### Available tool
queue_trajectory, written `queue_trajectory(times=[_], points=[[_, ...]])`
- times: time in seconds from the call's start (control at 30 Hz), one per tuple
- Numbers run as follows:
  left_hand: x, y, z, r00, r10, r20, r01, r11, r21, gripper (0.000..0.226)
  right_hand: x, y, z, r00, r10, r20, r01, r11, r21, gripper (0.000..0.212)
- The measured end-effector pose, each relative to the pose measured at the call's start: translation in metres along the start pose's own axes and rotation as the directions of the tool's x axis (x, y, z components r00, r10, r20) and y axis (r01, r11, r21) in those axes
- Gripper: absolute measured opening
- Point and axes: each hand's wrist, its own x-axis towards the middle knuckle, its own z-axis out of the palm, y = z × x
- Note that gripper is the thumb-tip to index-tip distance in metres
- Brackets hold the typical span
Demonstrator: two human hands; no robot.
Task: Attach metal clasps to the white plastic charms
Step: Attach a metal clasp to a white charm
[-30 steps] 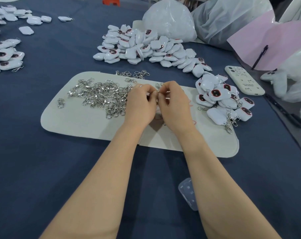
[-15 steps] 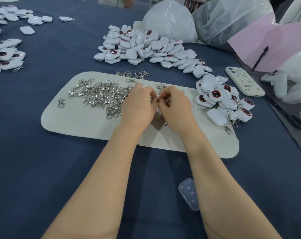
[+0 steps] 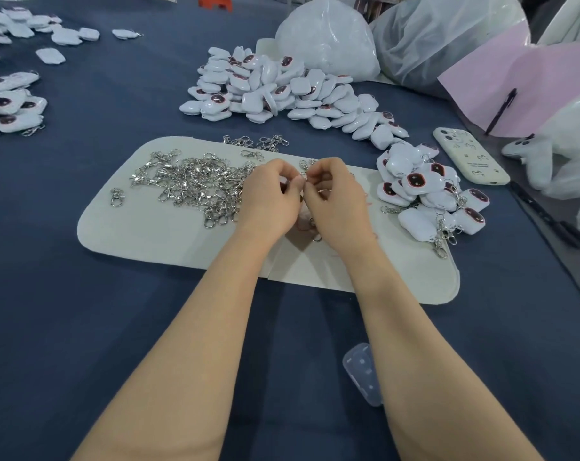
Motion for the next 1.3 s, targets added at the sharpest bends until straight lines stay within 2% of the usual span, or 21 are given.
queue_trajectory(times=[0.33, 0.5, 0.63, 0.83, 1.0, 1.13, 1.3], points=[[0.002, -0.004, 0.001, 1.000, 0.009, -0.026, -0.010, 0.998, -0.060, 0.023, 0.001, -0.003, -0.005, 0.994, 0.092, 0.058, -0.097, 0.991, 0.094, 0.013], [0.004, -0.007, 0.002, 0.999, 0.023, -0.050, -0.024, 0.999, -0.025, 0.012, 0.000, -0.004, -0.007, 0.991, 0.090, 0.102, -0.102, 0.987, 0.121, 0.010], [0.003, -0.007, 0.002, 1.000, 0.012, -0.025, -0.014, 0.997, -0.079, 0.020, 0.000, -0.003, -0.005, 0.997, 0.044, 0.056, -0.047, 0.997, 0.055, 0.008], [0.002, -0.007, -0.003, 0.999, -0.021, 0.044, 0.028, 0.986, -0.165, 0.024, -0.003, -0.005, -0.006, 0.994, -0.065, 0.090, 0.073, 0.994, -0.086, 0.008], [0.000, -0.003, -0.007, 0.988, -0.062, 0.142, 0.107, 0.936, -0.336, 0.008, -0.004, -0.005, -0.009, 1.000, -0.023, 0.017, 0.025, 0.994, -0.108, 0.008], [-0.004, -0.001, -0.012, 0.985, -0.045, 0.168, 0.120, 0.873, -0.473, 0.039, -0.003, -0.004, -0.009, 1.000, 0.012, -0.012, -0.014, 0.990, -0.144, 0.008], [-0.006, 0.000, -0.010, 0.981, -0.050, 0.185, 0.129, 0.887, -0.443, 0.032, -0.002, -0.003, -0.008, 1.000, 0.010, -0.018, -0.013, 0.981, -0.195, 0.006]])
